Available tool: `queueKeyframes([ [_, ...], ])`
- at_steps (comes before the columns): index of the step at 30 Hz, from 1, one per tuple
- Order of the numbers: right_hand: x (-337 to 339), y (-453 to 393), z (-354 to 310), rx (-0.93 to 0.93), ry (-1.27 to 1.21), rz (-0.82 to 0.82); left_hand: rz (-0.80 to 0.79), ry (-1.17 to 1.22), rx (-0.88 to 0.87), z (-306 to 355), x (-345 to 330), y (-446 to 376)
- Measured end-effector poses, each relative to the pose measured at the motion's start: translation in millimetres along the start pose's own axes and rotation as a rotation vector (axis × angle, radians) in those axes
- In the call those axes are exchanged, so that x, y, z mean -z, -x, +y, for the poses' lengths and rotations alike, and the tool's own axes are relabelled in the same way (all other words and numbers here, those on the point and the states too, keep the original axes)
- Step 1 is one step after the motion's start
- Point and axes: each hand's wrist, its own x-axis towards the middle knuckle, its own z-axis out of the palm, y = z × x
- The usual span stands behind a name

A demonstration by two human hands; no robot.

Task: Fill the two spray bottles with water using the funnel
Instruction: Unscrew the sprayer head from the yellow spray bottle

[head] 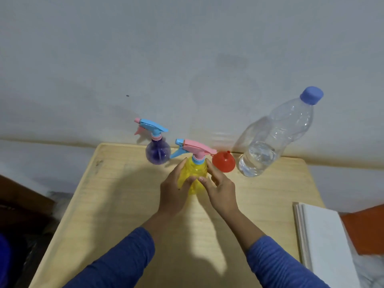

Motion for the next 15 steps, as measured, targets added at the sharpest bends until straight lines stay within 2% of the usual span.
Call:
queueKeyframes([
  [8,-10,96,6,-0.009,-0.026,0.013,-0.012,0.007,-0.035,-17,21,88],
  [15,-20,125,10,0.002,-0.004,0.023,-0.095,0.012,0.001,-34,29,110],
])
